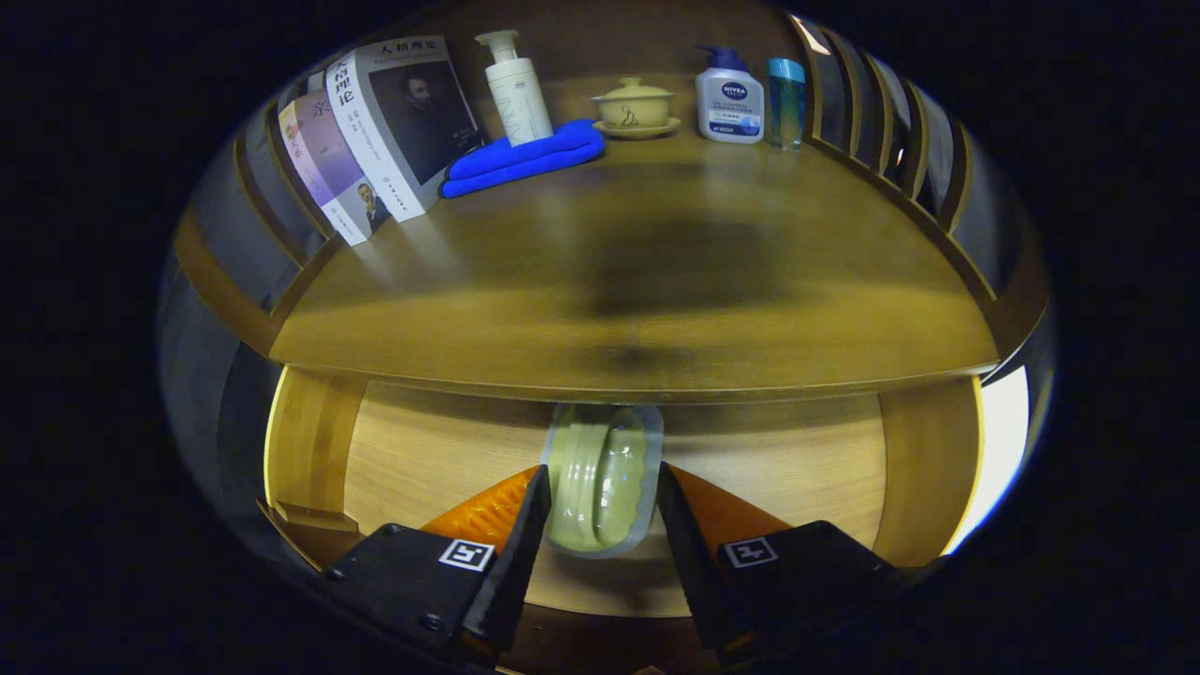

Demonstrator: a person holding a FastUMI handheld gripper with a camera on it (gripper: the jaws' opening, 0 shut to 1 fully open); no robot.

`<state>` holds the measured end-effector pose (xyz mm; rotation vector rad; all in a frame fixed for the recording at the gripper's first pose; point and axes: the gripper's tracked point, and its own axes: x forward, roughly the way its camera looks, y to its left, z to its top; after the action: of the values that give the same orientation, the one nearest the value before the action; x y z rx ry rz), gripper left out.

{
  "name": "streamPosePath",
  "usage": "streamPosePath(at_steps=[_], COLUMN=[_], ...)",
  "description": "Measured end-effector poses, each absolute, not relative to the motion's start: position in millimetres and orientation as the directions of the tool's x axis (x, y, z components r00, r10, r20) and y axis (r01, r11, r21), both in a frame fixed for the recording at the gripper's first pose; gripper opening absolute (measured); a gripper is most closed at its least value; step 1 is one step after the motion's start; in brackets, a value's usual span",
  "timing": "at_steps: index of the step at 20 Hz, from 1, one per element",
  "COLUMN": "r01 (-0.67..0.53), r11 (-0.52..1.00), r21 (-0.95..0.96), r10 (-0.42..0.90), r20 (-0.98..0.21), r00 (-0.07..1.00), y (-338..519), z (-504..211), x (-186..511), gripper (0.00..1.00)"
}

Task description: Pull open the drawer, take out the items inside it, and place them on the countertop above the cabinet.

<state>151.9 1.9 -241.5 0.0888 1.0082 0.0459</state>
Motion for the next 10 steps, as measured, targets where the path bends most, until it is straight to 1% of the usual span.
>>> streamPosePath(at_steps=[2,4,5,6,7,8,10], r01=[0.003,0.006,-0.006,-0.014,-0.005,-0.02,-0.072], r11=[0.993,0.994,0.994,0.994,0.994,0.993,0.99], r21=[0.119,0.111,0.113,0.106,0.107,0.113,0.124], r10=[0.101,0.095,0.101,0.099,0.094,0.107,0.143], r20=[-0.856,-0.873,-0.864,-0.86,-0.851,-0.848,-0.846], r00=[0.507,0.478,0.494,0.501,0.516,0.52,0.514], y=[9,9,10,7,7,7,12], z=[-249,-257,-253,-248,-244,-247,-246], x=[152,149,151,148,150,151,143], gripper=[0.59,0.44,0.36,0.35,0.28,0.21,0.21])
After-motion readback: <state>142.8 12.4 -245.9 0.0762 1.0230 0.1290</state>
